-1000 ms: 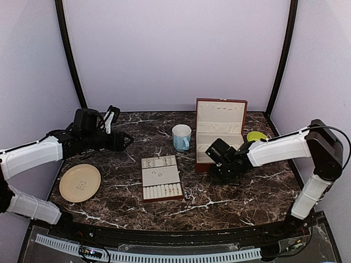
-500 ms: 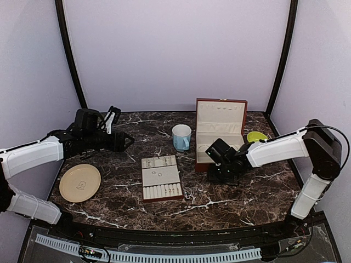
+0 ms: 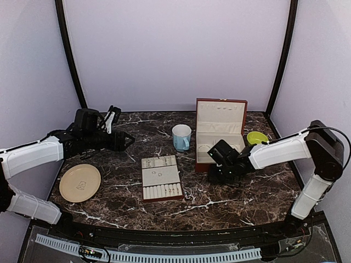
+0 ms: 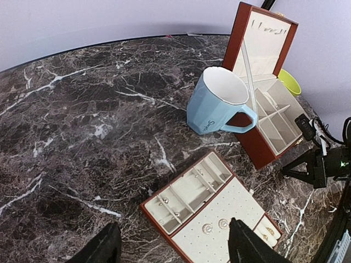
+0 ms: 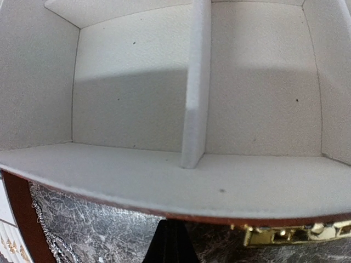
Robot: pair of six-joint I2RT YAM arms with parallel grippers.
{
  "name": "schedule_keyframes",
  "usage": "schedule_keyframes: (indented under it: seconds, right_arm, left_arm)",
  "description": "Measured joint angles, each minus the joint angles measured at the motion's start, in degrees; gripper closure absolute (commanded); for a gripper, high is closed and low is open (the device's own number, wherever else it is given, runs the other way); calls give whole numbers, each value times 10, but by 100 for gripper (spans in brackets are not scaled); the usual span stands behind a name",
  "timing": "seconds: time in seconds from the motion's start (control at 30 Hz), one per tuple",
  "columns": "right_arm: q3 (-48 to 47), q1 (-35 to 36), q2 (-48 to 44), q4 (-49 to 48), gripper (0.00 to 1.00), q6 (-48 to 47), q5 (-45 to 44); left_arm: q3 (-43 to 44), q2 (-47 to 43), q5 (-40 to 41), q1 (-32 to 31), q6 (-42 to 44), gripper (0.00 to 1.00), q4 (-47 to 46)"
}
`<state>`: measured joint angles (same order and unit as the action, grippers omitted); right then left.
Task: Organize the mixed jewelry
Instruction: Pick up the earring from the center of the board.
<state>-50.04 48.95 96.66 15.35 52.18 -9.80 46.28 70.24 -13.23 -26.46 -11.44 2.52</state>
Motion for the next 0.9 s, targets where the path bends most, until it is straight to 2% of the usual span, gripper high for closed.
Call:
schedule_keyframes:
  seconds: [0.2, 0.37, 0.63, 0.77, 0.9]
  right_arm:
    - [40, 0, -44, -14, 100, 4, 24]
    - [45, 0, -72, -28, 100, -1, 49]
    - [15, 0, -92, -34, 100, -40, 129]
    - [-3, 0, -92, -62, 100, -46, 173]
    - [-19, 7, -78, -104, 100, -45, 210]
  left_arm:
    - [-18, -1, -23, -3, -30, 33, -39]
    - [-47, -1, -54, -30, -39, 35, -82]
    - [-51, -7, -130, -93, 47, 34, -129]
    - [-40, -7, -132, -116, 107, 35, -130]
    - [-39, -1, -120, -121, 118, 36, -138]
